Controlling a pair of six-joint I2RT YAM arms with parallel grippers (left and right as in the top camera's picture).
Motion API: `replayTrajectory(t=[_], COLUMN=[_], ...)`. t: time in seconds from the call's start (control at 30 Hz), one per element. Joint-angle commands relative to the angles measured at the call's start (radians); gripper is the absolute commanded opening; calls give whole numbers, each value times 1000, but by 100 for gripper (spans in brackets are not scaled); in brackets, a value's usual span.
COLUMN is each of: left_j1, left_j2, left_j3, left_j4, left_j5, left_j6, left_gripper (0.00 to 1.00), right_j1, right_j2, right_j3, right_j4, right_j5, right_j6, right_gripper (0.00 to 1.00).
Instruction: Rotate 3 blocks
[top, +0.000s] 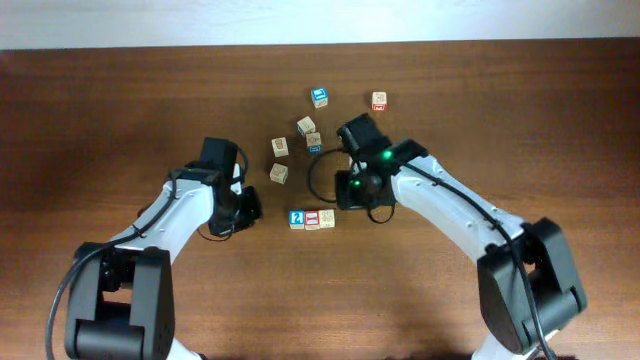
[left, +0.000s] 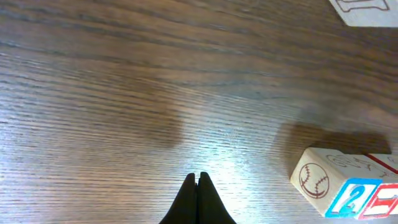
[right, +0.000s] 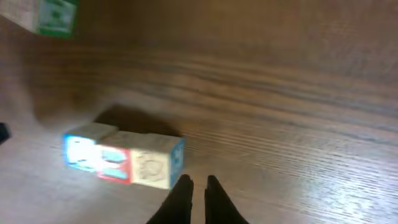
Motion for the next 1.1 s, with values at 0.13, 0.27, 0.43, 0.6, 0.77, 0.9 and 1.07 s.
replayTrajectory(t=[0.13,0.27,0.43,0.6,0.77,0.9,1.07], left_j1=[-1,-1,-1,-72,-153,-153,-153], left_j2=[2,2,2,2,19,32,32], left_j3=[-6,-6,-6,-6,-6,-6,-6], left_j4=[16,21,28,120,188,171,140], left_j5=[-4,-4,-4,-4,54,69,69], left_j6=[16,16,16,16,16,32,31], left_gripper=[0,0,0,0,0,0,0], right_j1=[-34,-17,-2,-3,-3,-9,-48], right_j2=[38,45,45,45,45,51,58], right_j3=[-196,-196,-196,-196,-197,-200,-220], right_j4=[254,262,253,228,232,247,278], right_j5=[-181,-209,-231,-200,-201,-230,-302], right_j6=[-61,-58,-39,14,9,-18,-43], right_gripper=[6,4,5,5,4,5,4])
